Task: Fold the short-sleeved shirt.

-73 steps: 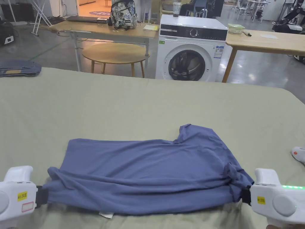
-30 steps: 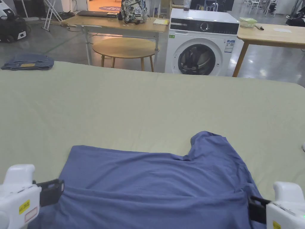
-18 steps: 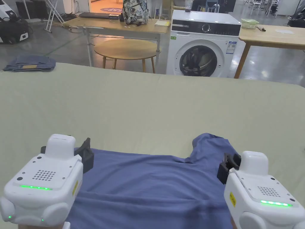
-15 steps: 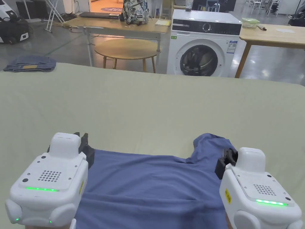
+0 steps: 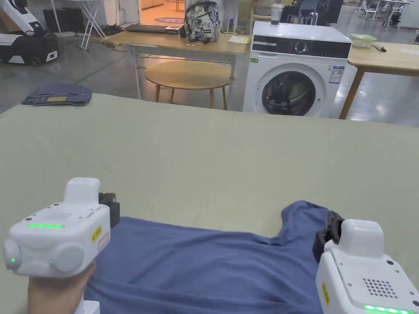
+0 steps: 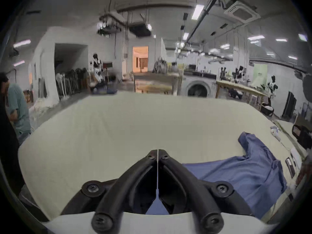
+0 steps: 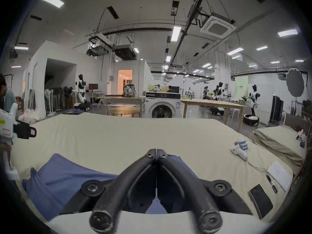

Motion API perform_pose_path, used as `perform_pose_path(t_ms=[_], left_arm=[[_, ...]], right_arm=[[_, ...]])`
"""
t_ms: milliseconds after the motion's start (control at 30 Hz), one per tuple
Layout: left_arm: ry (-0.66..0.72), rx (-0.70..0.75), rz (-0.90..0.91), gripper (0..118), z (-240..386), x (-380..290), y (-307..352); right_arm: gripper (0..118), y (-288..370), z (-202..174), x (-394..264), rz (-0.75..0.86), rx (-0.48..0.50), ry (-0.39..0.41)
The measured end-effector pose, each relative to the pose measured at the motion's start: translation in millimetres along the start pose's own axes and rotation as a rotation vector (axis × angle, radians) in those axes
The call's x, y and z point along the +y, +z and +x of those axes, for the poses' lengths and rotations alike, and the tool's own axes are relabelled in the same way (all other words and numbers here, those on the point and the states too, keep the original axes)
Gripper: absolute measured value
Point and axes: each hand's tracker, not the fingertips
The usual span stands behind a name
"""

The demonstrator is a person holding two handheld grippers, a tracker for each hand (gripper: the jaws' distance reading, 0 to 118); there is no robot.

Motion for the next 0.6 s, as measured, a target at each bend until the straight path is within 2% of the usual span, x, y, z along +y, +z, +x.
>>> perform_pose_path(t_ms=[200,233,267,300,333,367,400,500,600], left_arm=[[0.095,-0.055,-0.311,0,-49.1,23.5,-95.3],[0.114,-0.061,-0.376,8,-56.5,25.8,-114.8],[0.128,-0.078,-0.420,22,-58.8,24.1,-120.9],[0.146,-0.081,-0.459,42,-64.8,24.2,-138.0],[0.160,-0.091,-0.509,69,-68.3,23.3,-150.1],[0.176,-0.108,-0.532,83,-61.1,22.9,-146.2],[0.181,-0.097,-0.545,86,-59.4,21.4,-151.0],[0.167,-0.059,-0.615,86,-52.0,14.5,-164.9],[0.082,-0.004,-0.684,79,-37.9,2.8,-172.8]], right_arm=[[0,-17.7,9.9,-7.6,-0.070,-0.012,0.003],[0,-20.7,12.3,-10.1,-0.087,-0.014,0.003],[0,-22.5,13.9,-11.9,-0.097,-0.015,0.001],[0,-24.7,16.8,-14.3,-0.107,-0.017,-0.003],[0,-26.6,18.9,-16.6,-0.118,-0.021,-0.004],[0,-28.4,20.5,-18.4,-0.131,-0.027,-0.002],[0,-30.2,22.5,-20.5,-0.141,-0.033,0.000],[0,-34.7,30.2,-26.5,-0.170,-0.051,-0.004],[0,-38.2,36.0,-30.1,-0.199,-0.066,-0.003]])
